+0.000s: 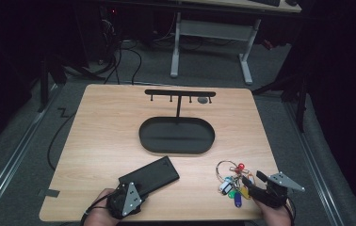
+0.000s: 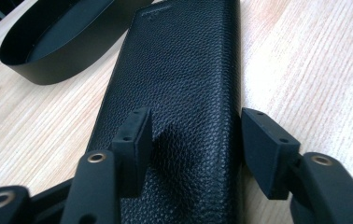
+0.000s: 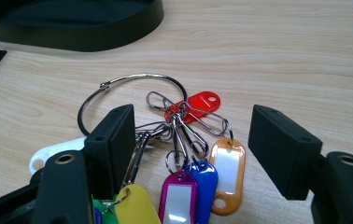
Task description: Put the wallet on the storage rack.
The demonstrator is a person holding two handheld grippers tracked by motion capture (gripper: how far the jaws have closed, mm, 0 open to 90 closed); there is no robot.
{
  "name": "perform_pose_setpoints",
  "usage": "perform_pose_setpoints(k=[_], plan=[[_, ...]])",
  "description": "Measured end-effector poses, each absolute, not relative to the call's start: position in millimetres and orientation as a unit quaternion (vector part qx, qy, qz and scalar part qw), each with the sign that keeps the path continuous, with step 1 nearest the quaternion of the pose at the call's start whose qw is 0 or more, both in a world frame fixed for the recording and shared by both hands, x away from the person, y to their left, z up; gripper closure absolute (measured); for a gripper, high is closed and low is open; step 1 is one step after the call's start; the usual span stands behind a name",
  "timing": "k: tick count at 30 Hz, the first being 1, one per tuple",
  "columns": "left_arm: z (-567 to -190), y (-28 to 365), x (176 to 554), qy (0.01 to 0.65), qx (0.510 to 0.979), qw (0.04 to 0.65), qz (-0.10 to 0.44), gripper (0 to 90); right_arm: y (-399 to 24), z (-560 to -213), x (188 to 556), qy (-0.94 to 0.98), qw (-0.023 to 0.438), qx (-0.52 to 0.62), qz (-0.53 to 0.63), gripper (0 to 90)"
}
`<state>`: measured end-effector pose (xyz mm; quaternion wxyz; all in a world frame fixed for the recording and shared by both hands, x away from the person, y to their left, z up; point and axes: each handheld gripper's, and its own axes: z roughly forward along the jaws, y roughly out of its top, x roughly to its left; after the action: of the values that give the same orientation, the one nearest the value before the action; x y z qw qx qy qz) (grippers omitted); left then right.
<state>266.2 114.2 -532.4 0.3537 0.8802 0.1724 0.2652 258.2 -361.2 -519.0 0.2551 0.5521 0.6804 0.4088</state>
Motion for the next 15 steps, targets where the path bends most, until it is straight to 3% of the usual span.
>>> perform_pose_setpoints(k=[15], plan=[[-532.9,115.5,263.3,0.147,0.880,0.361,0.271,62.3,-362.8,-518.7,257.7,0.676,0.251,0.557,0.413,32.2]])
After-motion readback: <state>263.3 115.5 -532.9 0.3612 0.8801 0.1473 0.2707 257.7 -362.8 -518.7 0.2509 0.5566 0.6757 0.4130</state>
